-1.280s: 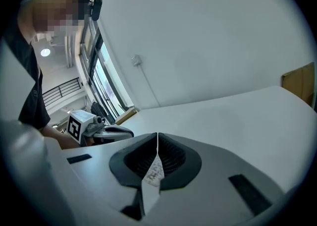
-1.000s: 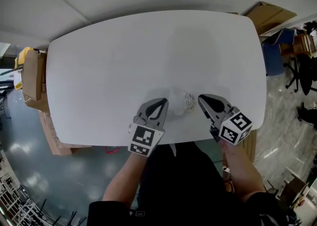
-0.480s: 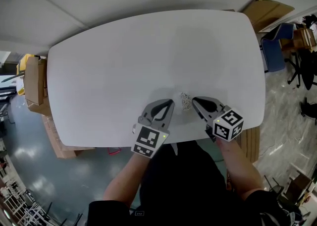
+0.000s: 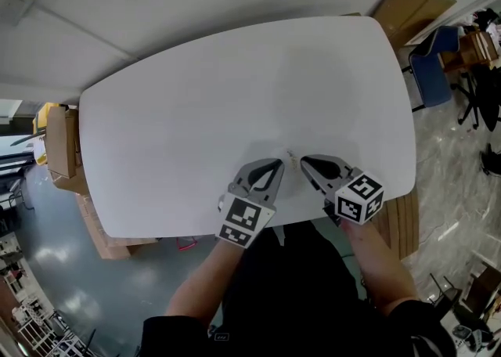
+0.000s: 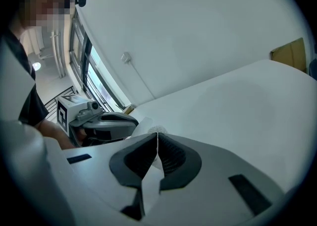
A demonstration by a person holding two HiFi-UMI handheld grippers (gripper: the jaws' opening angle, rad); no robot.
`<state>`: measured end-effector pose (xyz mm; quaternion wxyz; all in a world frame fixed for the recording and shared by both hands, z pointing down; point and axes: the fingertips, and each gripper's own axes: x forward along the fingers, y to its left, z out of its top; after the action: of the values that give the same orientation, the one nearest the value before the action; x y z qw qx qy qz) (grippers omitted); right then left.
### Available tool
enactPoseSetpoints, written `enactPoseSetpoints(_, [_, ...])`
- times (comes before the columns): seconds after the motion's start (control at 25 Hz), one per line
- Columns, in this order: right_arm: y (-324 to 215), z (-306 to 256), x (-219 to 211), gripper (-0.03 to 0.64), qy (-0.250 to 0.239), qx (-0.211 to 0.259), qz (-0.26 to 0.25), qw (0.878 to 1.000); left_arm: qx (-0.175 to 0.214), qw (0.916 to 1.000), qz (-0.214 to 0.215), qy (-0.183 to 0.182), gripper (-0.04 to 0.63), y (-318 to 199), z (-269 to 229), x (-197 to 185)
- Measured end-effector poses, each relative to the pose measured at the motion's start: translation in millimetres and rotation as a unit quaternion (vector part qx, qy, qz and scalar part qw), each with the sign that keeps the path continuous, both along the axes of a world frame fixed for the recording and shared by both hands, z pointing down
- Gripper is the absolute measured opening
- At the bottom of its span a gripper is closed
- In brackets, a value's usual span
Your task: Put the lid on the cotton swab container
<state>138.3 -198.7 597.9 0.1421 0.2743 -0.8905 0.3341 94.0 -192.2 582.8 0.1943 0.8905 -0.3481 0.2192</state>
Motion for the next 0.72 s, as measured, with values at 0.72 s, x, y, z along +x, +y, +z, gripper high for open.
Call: enactPoseSetpoints(0.72, [19, 28, 1, 0.017, 0.002, -0.048, -0.018, 0.999, -0.007, 0.9995, 0.022, -0.022, 0.011, -6, 4, 30])
